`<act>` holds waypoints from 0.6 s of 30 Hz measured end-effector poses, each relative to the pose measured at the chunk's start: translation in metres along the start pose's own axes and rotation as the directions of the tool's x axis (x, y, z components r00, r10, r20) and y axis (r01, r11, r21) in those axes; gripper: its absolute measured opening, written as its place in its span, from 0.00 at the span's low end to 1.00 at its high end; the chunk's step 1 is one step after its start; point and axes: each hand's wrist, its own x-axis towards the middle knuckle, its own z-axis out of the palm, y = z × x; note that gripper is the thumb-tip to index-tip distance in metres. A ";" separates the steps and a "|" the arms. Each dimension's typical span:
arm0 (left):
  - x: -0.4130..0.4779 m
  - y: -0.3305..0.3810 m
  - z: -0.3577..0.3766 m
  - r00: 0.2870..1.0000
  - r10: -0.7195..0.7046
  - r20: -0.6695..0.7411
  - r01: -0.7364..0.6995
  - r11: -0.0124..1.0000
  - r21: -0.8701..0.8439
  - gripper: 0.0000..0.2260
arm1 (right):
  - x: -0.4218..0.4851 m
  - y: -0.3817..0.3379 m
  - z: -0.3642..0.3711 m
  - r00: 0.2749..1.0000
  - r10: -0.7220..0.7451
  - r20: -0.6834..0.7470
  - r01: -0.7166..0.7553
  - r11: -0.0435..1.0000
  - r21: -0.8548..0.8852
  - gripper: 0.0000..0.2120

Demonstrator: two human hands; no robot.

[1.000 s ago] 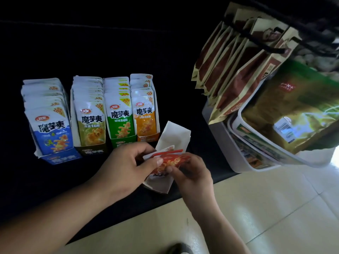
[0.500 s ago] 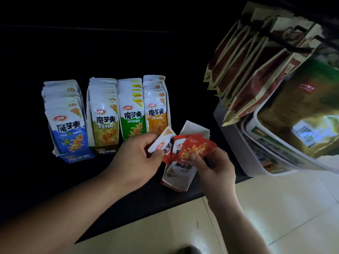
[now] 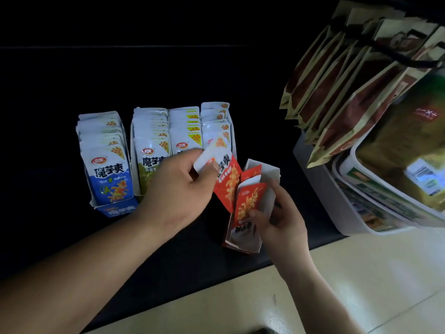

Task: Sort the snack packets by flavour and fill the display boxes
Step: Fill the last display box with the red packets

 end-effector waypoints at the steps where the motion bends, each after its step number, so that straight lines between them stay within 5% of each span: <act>1: 0.002 0.006 -0.002 0.999 0.025 -0.037 -0.026 1.000 -0.013 0.11 | -0.003 0.000 -0.001 0.999 -0.039 -0.029 0.038 0.999 -0.026 0.33; 4: 0.006 0.024 -0.007 0.984 0.053 -0.169 -0.058 0.998 -0.029 0.08 | -0.012 -0.014 -0.005 0.983 -0.125 -0.135 0.117 0.991 -0.064 0.25; 8: 0.012 0.031 -0.010 0.961 -0.047 -0.271 0.009 0.990 -0.139 0.08 | -0.014 -0.050 -0.016 0.992 -0.034 -0.119 0.036 0.999 0.016 0.16; 12: -0.002 0.020 0.009 0.968 -0.243 -0.065 0.214 0.930 -0.299 0.11 | -0.011 -0.070 -0.014 0.991 0.120 0.060 -0.134 0.907 0.399 0.13; 18: -0.018 -0.003 0.026 0.952 -0.277 0.131 0.292 0.949 -0.120 0.15 | -0.010 -0.063 -0.023 0.989 0.147 -0.016 -0.127 0.900 0.416 0.07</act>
